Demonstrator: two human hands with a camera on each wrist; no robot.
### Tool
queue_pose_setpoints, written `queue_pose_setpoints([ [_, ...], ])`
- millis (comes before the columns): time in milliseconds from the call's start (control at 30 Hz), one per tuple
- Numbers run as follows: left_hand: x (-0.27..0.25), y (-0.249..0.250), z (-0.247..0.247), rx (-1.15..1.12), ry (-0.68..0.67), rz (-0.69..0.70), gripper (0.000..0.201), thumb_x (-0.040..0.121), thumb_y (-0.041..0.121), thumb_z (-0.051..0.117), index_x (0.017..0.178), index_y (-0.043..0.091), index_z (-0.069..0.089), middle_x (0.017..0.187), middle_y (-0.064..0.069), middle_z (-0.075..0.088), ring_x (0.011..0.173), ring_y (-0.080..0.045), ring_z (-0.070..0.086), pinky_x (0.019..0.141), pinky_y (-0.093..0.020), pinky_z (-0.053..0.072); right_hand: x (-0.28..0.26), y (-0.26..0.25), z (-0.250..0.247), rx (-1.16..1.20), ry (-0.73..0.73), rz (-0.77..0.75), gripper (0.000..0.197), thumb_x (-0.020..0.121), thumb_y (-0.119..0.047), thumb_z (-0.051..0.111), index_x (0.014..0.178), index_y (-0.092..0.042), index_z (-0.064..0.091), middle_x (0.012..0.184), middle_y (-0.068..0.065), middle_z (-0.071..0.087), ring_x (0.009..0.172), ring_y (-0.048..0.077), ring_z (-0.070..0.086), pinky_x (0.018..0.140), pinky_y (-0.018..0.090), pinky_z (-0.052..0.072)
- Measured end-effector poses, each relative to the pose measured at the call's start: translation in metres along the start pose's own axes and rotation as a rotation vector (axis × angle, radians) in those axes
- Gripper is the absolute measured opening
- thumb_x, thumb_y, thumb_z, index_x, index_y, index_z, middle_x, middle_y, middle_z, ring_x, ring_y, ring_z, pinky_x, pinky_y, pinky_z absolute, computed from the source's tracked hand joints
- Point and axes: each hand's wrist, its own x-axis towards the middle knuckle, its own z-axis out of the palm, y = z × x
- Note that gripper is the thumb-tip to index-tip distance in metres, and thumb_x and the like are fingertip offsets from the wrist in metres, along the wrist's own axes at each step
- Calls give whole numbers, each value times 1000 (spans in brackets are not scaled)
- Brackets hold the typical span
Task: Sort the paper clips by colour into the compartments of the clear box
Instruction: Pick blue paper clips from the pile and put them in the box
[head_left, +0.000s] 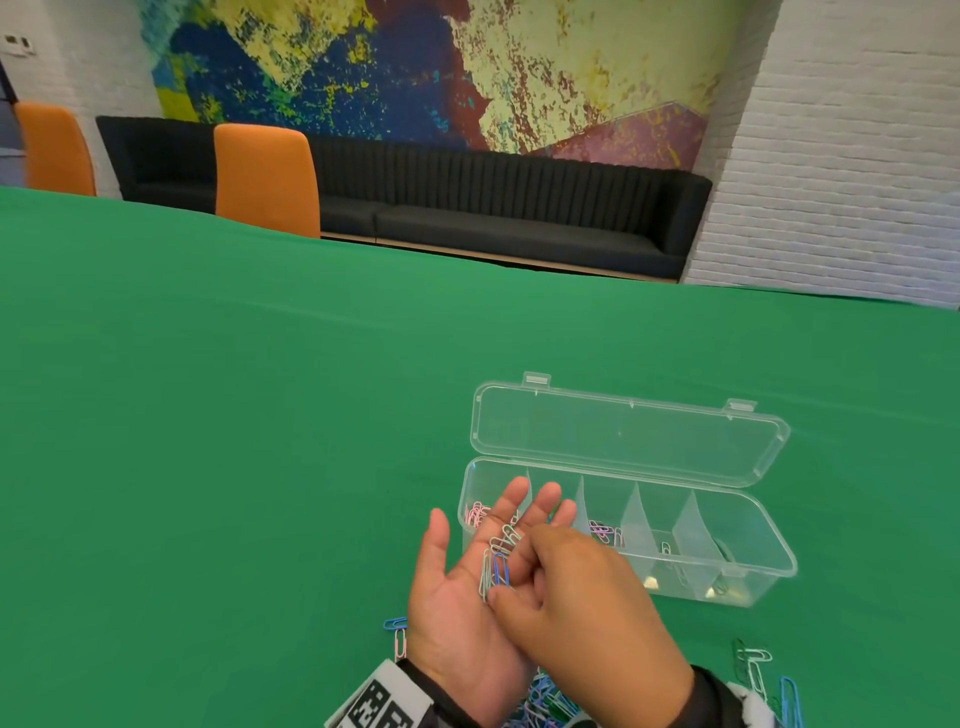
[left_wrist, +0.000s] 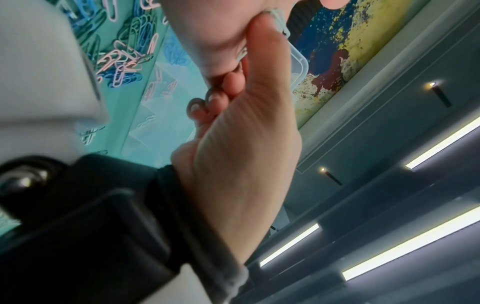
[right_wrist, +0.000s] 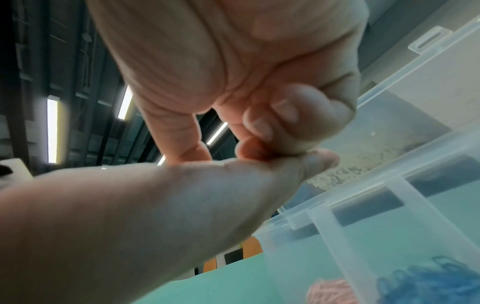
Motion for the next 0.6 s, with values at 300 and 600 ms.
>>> queue_pose_setpoints([
  [300,-1,0,1,-73,13,-2,98,31,22,95,118,-4,59,126,-30,55,113,-44,56,89,-63,41,2,7,1,269,3,-1,28,82,-27,60,66,-30,38,61,-14,51,55,2,42,54,17,34],
  [600,3,2,-1,-118,22,45,82,29,19,95,102,-9,68,122,-31,56,107,-45,60,85,-59,48,17,33,-11,595,232,50,24,84,-17,66,65,-9,54,49,-5,41,47,5,34,49,20,31],
])
